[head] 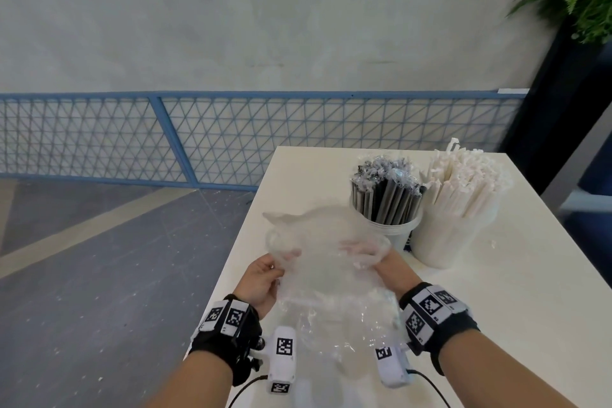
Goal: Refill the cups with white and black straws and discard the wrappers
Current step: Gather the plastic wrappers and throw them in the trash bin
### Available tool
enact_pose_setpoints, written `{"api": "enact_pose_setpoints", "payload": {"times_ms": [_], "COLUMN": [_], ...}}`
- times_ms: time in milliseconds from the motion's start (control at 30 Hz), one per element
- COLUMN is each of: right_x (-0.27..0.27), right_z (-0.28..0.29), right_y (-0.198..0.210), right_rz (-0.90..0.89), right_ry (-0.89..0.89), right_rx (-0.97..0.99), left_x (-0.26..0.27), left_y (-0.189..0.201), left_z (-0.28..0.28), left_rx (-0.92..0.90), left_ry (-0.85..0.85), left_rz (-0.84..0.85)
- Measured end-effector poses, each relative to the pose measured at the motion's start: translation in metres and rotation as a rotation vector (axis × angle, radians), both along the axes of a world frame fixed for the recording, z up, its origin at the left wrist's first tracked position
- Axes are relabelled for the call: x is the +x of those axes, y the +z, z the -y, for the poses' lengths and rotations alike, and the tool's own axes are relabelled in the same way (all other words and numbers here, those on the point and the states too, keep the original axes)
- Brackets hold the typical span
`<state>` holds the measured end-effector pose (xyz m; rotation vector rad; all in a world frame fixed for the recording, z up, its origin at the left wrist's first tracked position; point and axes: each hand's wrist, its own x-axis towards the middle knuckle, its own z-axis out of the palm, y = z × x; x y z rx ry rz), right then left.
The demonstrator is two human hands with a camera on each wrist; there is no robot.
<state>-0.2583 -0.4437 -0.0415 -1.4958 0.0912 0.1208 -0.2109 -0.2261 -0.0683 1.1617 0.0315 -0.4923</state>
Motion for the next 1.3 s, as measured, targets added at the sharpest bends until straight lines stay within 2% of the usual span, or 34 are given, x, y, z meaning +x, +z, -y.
{"api": "enact_pose_setpoints", "payload": {"times_ms": [100,200,267,333,400,533,633,667,833,933,1033,1100,1167,1233,1300], "right_x": [-0.001,0.003,0.003,0.001,-0.002,-0.007,-0.015,-0.018,-0.034,-0.046,-0.059,-0.068,-0.076,-0.085,-0.094], "right_z": [0.007,0.015,0.017,0.018,0.016,0.011,0.012,0.014,0.028,0.04,0.051,0.056,0.062,0.066,0.07], "right_y": [-0.013,-0.027,-0.029,-0.029,-0.027,-0.031,-0.032,-0.033,-0.05,-0.059,-0.066,-0.065,-0.066,-0.064,-0.062], "right_rz": [0.033,0.006,0.019,0.023,0.015,-0.003,-0.15,-0.204,-0.304,-0.327,-0.269,-0.229,-0.213,-0.204,-0.238], "right_ry": [-0.013,-0.077,-0.092,-0.108,-0.125,-0.182,-0.225,-0.2,0.031,0.046,0.024,-0.03,-0.11,-0.16,-0.175], "right_rx": [0.026,-0.103,-0.162,-0.203,-0.207,-0.221,-0.056,-0.054,-0.246,-0.306,-0.497,-0.512,-0.457,-0.455,-0.474], "left_x": [-0.002,-0.007,-0.012,-0.015,-0.013,-0.012,-0.012,-0.013,-0.025,-0.032,-0.036,-0.038,-0.042,-0.047,-0.052], "left_y": [0.003,0.011,0.016,0.011,-0.002,-0.014,-0.021,-0.025,-0.039,-0.042,-0.043,-0.047,-0.05,-0.05,-0.05], "left_z": [0.0,-0.003,-0.002,0.002,0.004,0.005,0.011,0.014,0.031,0.04,0.049,0.056,0.063,0.071,0.08], "left_rx": [0.113,0.068,0.151,0.338,0.429,0.464,0.491,0.499,0.527,0.497,0.445,0.451,0.468,0.466,0.511], "left_ry": [-0.04,-0.169,-0.275,-0.362,-0.397,-0.327,-0.213,-0.178,-0.091,-0.113,-0.13,-0.183,-0.351,-0.487,-0.487], "left_rz": [-0.002,-0.135,-0.169,-0.056,0.068,0.172,0.253,0.277,0.293,0.281,0.149,0.005,-0.097,-0.062,0.069]}}
